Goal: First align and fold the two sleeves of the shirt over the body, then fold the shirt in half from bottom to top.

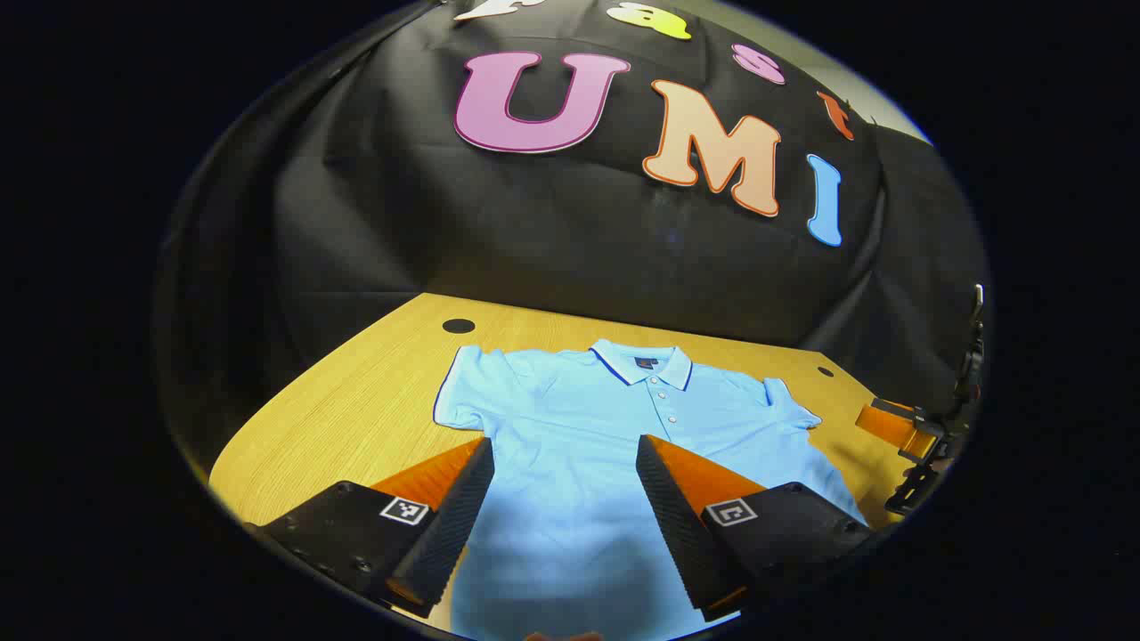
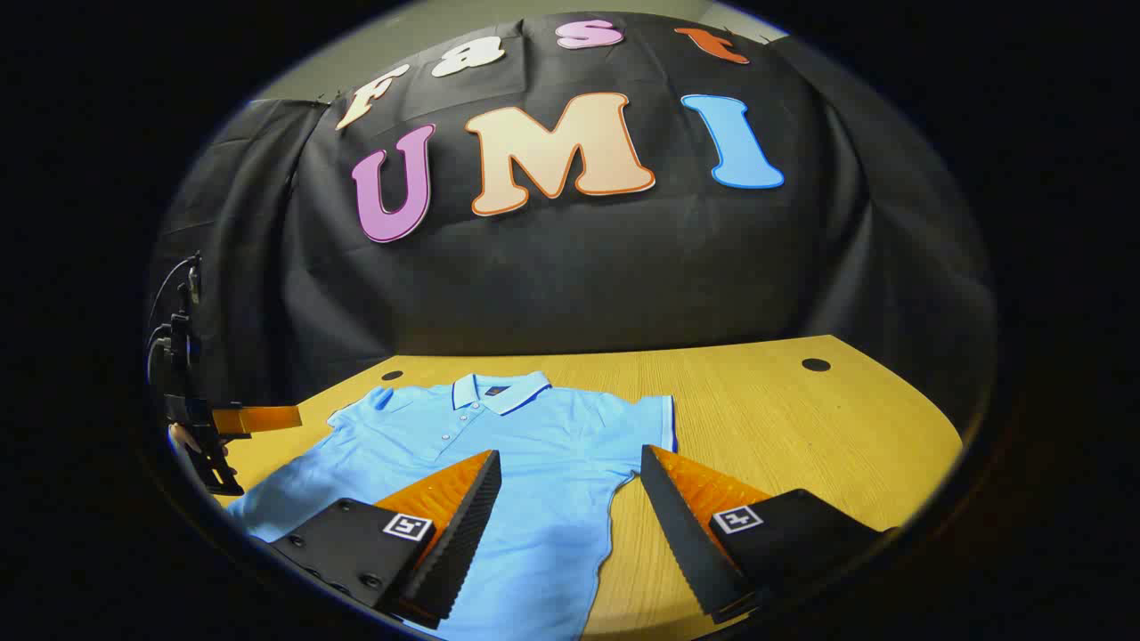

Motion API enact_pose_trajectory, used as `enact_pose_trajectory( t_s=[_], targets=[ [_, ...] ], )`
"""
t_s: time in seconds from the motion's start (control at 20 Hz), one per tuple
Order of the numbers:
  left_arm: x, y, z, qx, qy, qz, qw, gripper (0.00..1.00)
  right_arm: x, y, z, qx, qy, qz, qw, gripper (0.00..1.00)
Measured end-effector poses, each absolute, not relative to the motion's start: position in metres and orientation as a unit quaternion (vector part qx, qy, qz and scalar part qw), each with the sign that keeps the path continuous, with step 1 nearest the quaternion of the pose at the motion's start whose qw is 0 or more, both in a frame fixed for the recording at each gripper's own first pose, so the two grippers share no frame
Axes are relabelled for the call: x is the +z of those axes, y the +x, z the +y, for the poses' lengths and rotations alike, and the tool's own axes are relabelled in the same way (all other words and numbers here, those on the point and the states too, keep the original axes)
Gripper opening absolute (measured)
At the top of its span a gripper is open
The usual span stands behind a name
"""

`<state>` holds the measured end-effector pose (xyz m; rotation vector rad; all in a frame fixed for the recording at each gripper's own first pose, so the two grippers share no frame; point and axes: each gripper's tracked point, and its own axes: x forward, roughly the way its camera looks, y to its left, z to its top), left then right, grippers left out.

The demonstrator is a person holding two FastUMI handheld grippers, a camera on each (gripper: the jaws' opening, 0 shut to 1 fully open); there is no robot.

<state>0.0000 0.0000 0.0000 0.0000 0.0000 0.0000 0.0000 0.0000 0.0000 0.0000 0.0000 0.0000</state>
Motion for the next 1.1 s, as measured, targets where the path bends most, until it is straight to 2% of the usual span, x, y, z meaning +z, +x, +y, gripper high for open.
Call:
enact_pose_trajectory(
  t_s=[1.1],
  targets=[
    [-0.018, 0.005, 0.004, 0.000, 0.000, 0.037, 0.999, 0.96, -0.020, 0.015, -0.014, -0.015, 0.032, 0.048, 0.998, 0.98]
  ],
)
